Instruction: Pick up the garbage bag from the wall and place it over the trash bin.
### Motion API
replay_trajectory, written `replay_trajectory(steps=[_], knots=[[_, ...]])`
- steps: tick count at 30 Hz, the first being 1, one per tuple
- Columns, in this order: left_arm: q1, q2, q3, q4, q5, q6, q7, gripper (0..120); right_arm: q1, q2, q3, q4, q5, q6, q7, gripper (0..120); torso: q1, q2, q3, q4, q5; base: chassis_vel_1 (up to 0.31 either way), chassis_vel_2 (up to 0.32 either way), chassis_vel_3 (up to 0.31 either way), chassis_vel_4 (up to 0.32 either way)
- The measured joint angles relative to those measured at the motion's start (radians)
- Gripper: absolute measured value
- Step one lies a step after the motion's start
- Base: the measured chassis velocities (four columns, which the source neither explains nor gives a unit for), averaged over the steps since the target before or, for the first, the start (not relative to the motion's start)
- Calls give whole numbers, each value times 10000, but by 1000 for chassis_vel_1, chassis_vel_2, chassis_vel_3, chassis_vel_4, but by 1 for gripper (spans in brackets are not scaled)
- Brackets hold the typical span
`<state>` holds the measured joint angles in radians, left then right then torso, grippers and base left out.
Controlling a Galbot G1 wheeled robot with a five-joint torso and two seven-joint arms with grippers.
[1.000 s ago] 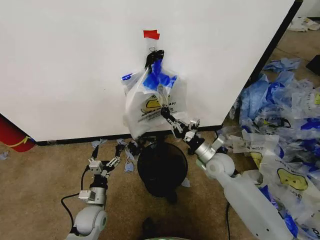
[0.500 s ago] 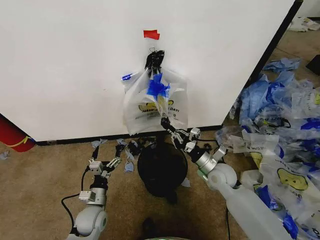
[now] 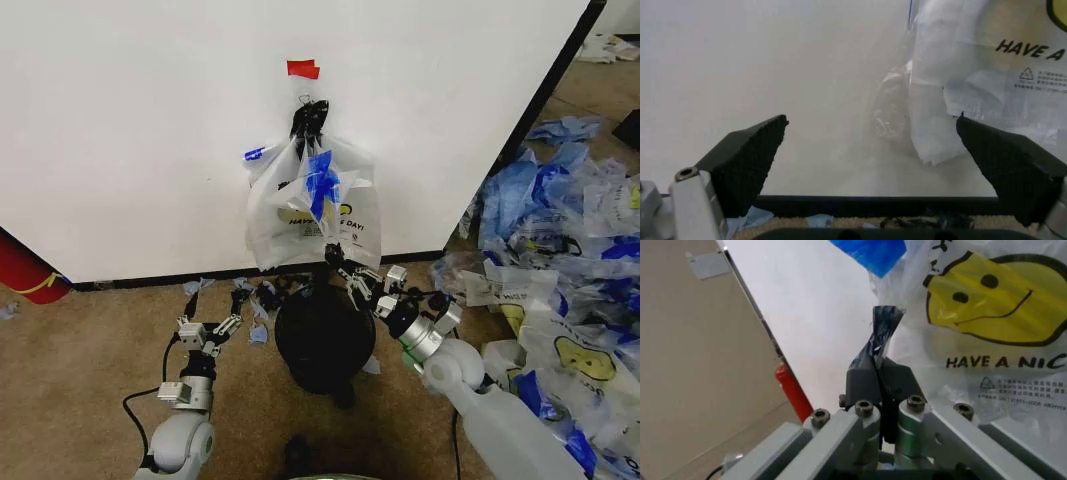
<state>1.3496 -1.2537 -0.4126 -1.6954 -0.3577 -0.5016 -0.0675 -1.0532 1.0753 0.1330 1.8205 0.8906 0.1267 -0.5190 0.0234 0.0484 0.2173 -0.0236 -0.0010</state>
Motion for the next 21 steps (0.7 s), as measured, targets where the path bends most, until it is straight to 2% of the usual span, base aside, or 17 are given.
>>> replay_trajectory(steps=[10,21], knots=[[-13,-12,-14,36,-8,-28,-3,100,-660,-457,-31,520,172,-220,-353,0,0,0,0,0,0,0,0,0,0],[-6,-20,-54,83,-28,-109,-12,100,-906,-591,-76,587,54,-400,-354,0,0,1,0,0,0,0,0,0,0]])
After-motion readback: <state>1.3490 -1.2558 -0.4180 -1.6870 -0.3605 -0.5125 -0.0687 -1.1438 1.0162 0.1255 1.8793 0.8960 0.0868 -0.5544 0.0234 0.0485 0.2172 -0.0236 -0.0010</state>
